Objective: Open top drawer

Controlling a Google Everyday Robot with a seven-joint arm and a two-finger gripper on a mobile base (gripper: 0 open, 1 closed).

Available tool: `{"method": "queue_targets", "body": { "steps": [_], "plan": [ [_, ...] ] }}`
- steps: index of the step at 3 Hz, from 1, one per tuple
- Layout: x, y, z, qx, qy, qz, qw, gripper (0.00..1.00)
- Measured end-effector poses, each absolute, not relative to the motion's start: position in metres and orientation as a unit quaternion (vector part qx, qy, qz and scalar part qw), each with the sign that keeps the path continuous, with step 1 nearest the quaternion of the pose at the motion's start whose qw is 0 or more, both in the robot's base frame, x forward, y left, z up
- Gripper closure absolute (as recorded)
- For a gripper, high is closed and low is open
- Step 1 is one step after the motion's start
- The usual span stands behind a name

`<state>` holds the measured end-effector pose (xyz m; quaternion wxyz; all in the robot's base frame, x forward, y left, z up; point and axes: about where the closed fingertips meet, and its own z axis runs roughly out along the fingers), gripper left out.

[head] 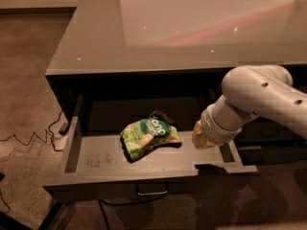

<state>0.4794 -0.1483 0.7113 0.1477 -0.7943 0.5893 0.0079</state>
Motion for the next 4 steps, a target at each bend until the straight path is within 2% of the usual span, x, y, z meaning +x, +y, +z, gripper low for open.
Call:
{"method": "queue_targets", "body": {
  "steps": [2,4],
  "plan": [
    [0.495,-0.136,0.678,-0.799,0.587,0.029,0.132,1.00],
    [0.481,-0.168,0.635,-0.782,0.618,0.033,0.073,1.00]
  ]
}}
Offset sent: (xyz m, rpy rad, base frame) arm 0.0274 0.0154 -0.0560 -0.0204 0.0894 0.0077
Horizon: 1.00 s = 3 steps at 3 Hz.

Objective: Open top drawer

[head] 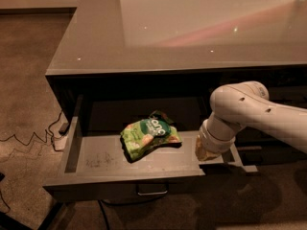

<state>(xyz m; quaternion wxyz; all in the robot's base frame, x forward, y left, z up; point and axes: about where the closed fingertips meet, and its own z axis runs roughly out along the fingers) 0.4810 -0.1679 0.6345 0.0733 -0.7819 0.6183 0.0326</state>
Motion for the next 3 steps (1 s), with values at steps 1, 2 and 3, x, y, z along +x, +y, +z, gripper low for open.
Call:
{"method": "queue_targets", "body": {
  "steps": [1,2,3],
  "plan": [
    [0.481,-0.168,0.635,-0.782,0.618,0.033,0.073,1.00],
    [0.466,-0.169,0.634,-0.790,0.608,0.036,0.072,1.00],
    [0.457,-0.173,0.633,-0.791,0.607,0.040,0.069,1.00]
  ]
}}
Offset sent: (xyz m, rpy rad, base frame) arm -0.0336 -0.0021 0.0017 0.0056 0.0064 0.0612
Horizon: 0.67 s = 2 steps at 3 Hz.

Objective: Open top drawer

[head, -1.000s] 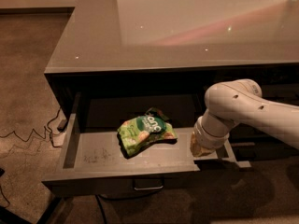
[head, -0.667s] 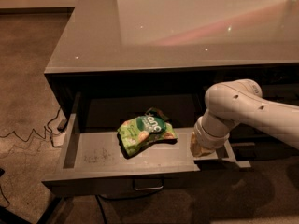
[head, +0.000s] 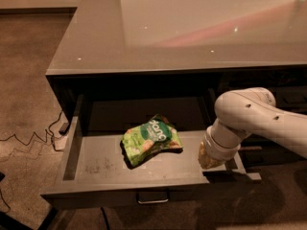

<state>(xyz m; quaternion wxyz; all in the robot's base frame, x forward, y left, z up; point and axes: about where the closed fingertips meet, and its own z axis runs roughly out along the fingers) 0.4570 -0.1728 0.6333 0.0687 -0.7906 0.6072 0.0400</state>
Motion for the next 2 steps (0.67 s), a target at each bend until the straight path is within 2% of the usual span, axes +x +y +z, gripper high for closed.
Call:
{"method": "queue_targets", "body": {
  "steps": [1,2],
  "plan": [
    [0.4570,-0.1728,0.6333,-0.791,0.607,0.040,0.069,0.81],
    [0.4570,-0.1728,0.6333,-0.791,0.607,0.040,0.069,0.58]
  ]
}}
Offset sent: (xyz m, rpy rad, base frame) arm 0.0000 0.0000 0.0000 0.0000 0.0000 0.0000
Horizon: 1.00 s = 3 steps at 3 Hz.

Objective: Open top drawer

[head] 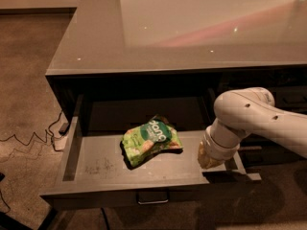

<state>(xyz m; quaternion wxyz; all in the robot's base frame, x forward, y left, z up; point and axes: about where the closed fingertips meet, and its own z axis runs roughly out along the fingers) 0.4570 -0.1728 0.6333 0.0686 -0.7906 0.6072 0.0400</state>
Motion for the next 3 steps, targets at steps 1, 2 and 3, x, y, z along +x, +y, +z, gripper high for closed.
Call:
{"method": "queue_targets", "body": {
  "steps": [1,2,3],
  "plan": [
    [0.4570,-0.1728,0.6333,-0.791,0.607,0.040,0.069,0.35],
    [0.4570,-0.1728,0.6333,-0.791,0.607,0.040,0.069,0.12],
    [0.4569,-0.1728,0.6333,-0.791,0.607,0.040,0.069,0.00]
  ]
}}
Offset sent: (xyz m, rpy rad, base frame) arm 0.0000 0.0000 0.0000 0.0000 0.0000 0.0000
